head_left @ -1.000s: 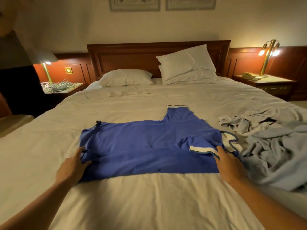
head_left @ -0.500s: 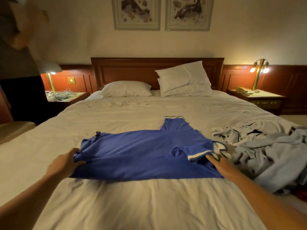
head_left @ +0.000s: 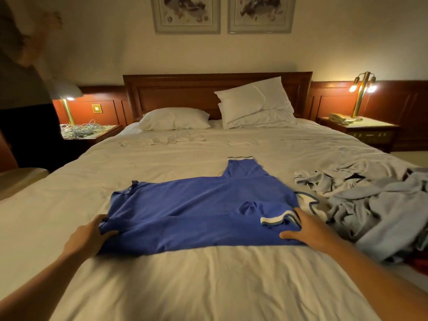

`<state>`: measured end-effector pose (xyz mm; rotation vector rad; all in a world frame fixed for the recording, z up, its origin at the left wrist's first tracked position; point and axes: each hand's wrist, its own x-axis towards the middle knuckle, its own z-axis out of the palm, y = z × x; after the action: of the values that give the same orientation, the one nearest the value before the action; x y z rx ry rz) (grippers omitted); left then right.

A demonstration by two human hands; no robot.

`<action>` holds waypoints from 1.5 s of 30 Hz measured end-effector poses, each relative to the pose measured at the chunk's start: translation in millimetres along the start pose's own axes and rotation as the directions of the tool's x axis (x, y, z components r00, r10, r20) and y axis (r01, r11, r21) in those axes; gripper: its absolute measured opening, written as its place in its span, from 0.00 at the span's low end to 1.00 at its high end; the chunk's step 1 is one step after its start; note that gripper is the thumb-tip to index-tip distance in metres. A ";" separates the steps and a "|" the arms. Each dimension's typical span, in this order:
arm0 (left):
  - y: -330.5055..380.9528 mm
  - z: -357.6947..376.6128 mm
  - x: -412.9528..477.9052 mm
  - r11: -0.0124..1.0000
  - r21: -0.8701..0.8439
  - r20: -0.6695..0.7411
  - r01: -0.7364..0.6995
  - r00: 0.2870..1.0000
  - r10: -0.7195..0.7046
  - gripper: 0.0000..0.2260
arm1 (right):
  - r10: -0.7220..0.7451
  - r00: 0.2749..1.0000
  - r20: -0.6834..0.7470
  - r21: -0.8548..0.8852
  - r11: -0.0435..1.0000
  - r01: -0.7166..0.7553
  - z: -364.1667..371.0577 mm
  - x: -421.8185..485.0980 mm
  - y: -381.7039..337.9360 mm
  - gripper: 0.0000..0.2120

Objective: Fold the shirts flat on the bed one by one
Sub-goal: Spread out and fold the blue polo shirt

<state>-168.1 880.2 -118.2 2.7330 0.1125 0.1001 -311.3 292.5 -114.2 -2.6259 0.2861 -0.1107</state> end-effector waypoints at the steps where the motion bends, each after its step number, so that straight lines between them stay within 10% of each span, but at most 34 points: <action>1: 2.0 -7.4 0.3 1.000 0.009 -0.004 -0.009 1.000 0.009 0.24 | -0.015 1.000 0.000 -0.016 1.000 0.015 -10.0 1.3 -3.0 0.43; 12: -25.1 -83.8 -45.1 0.943 0.331 0.359 -0.030 0.928 -0.097 0.35 | 0.128 0.939 0.319 -0.174 0.982 -0.075 -82.5 -46.9 -49.3 0.49; 24: -33.8 7.2 -63.4 0.907 0.309 -0.136 -0.286 0.931 0.340 0.10 | -0.077 0.996 0.039 -0.418 0.904 0.086 62.3 -44.6 -81.6 0.33; 31: -43.6 12.4 -32.9 0.951 0.238 -0.061 -0.196 0.974 0.216 0.12 | -0.006 0.979 -0.202 -0.433 0.897 -0.084 71.3 -1.8 -81.6 0.18; 35: -42.7 15.7 -24.5 0.936 0.317 -0.001 -0.151 0.987 0.160 0.12 | 0.018 1.000 -0.020 -0.364 0.931 -0.024 69.5 9.0 -78.2 0.16; 45: 71.5 57.2 -44.7 0.951 0.073 0.084 -0.300 0.952 0.294 0.18 | -0.127 0.990 -0.063 -0.387 0.917 0.093 31.8 -45.6 -42.1 0.36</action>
<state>-203.0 788.3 -144.7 2.8147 -0.3251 0.0822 -344.0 353.6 -122.9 -3.0341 0.2049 -0.2284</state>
